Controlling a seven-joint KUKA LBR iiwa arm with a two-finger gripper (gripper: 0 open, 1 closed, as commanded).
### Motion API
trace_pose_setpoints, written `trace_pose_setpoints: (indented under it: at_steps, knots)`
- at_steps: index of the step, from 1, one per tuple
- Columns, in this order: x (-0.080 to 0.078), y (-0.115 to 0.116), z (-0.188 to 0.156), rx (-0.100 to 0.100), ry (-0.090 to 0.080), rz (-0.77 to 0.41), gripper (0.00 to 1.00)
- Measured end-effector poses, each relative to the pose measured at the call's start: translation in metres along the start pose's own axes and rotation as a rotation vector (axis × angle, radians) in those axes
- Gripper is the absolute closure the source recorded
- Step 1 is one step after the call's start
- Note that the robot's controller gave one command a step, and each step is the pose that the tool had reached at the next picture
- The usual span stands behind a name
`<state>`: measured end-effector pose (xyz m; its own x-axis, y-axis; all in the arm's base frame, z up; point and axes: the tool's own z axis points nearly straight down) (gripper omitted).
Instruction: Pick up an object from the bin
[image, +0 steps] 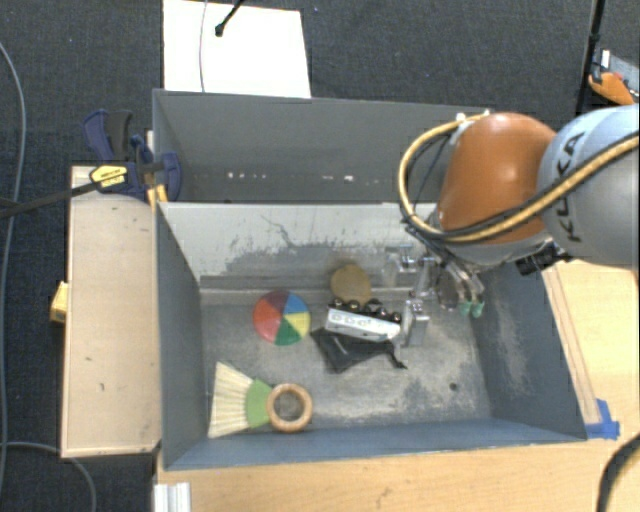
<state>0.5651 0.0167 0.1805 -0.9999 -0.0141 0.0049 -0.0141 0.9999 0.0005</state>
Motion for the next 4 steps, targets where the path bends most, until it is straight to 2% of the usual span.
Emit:
trace_pose_setpoints:
  at_steps: [1, 2, 3, 4]
  knots:
    - [-0.001, 0.0, -0.005, 0.0, -0.008, 0.0, 0.0]
    - [-0.003, 0.011, 0.033, 0.0, -0.016, 0.047, 0.0]
    - [-0.008, 0.02, 0.076, 0.0, -0.004, -0.034, 0.0]
    - [-0.023, 0.054, 0.107, 0.0, -0.02, -0.247, 1.0]
